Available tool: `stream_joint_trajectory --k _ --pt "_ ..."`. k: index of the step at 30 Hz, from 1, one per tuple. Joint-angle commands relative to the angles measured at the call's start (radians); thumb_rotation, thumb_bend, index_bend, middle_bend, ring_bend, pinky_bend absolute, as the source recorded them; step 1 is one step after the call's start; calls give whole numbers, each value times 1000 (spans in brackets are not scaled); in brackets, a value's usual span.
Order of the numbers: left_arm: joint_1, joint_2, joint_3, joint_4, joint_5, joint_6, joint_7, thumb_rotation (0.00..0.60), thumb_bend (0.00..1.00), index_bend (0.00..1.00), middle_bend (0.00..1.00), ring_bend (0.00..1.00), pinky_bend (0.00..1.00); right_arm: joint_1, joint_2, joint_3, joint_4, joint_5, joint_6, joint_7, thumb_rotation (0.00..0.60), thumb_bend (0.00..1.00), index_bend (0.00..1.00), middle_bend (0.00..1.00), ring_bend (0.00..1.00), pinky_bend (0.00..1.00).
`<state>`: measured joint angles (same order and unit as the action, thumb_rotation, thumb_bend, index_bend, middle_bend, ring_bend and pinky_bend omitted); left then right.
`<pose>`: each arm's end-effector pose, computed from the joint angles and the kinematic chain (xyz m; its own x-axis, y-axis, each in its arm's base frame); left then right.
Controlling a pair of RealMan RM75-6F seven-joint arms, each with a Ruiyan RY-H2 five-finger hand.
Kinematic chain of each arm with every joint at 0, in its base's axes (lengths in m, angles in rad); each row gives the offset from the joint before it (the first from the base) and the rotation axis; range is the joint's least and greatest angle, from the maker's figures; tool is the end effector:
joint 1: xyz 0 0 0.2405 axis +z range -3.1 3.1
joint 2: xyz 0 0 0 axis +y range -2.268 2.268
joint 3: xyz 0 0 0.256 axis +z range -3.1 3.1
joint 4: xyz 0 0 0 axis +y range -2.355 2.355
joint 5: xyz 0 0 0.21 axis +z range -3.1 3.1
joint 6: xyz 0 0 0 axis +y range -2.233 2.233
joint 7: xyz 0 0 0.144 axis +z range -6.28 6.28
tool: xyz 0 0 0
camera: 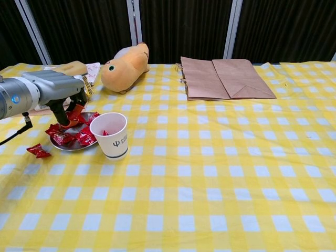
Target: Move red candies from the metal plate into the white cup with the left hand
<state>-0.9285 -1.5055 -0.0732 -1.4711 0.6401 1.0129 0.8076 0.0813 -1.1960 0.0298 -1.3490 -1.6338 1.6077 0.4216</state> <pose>-0.1645 0.3749 -0.0030 0.7455 0.2627 0.6125 0.6661 -0.2646 -0.6973 -0.3309 -0.1770 0.1639 0.1688 0.0509 0.9843 -0.9719 -0.1579 0.1749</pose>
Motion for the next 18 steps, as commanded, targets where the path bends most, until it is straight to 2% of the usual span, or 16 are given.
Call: stream_joint_trajectory --k 1,9,18 --pt "3 39 -15 -51 20 22 -6 600 377 634 632 969 927 0 0 0 0 0 -1 0 600 424 0 0 0 0" --pt "6 113 -37 -172 76 55 -23 600 377 632 632 969 927 1 -1 -2 -1 -4 -1 -3 600 424 0 0 0 0" --pt "-3 124 -32 -267 129 62 -12 600 377 625 629 969 927 1 -1 2 0 4 -3 -1 600 424 0 0 0 0"
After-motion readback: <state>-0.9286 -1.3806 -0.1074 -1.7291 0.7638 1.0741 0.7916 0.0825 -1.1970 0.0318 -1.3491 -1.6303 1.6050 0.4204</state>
